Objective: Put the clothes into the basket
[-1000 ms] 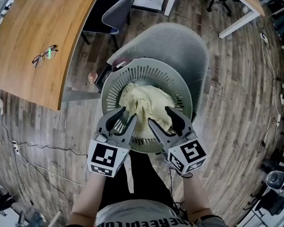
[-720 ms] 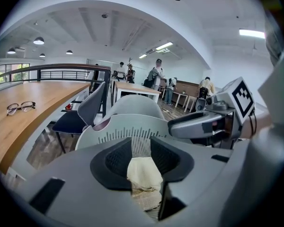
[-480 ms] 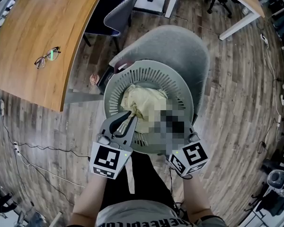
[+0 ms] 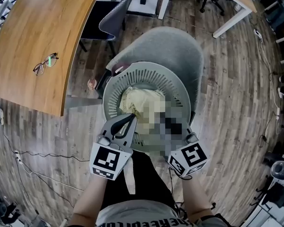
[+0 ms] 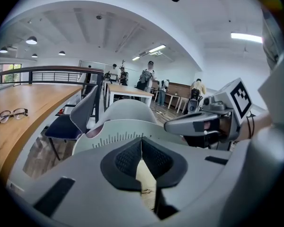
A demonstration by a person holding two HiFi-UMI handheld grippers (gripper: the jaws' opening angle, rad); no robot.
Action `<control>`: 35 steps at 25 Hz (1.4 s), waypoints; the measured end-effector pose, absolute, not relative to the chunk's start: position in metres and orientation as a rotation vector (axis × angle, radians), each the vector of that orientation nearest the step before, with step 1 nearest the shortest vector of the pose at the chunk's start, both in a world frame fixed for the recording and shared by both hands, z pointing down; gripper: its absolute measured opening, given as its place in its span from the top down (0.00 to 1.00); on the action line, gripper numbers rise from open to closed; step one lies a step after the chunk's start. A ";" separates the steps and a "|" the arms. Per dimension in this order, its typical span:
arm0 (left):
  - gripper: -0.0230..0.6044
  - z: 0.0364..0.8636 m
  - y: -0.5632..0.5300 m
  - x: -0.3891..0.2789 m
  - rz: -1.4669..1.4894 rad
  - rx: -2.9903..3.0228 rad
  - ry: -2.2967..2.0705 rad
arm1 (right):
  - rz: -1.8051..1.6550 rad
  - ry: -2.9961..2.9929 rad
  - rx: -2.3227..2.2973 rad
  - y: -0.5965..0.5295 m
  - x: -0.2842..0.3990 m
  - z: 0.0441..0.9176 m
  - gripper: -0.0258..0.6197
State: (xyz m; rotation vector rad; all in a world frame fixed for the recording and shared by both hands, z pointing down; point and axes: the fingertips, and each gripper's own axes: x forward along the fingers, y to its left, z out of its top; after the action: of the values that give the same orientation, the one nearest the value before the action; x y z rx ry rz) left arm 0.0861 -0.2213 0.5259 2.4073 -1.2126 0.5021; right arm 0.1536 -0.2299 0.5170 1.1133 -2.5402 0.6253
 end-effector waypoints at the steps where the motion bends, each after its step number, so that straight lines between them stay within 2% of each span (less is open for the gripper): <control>1: 0.94 0.524 -0.221 0.087 0.501 2.420 -1.201 | 0.623 -2.538 1.125 -0.228 0.153 0.515 0.95; 11: 0.94 0.487 -0.210 0.090 0.478 2.553 -1.069 | 0.621 -2.524 1.278 -0.206 0.142 0.484 0.95; 35: 0.94 0.374 -0.176 0.074 0.256 2.826 -0.781 | 0.373 -2.534 1.591 -0.164 0.103 0.364 0.95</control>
State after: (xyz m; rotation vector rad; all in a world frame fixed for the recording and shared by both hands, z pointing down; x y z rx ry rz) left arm 0.0740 -0.1757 0.3738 2.8265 -0.7813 0.2564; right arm 0.1030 -0.1644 0.3637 1.5905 -2.5339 0.3729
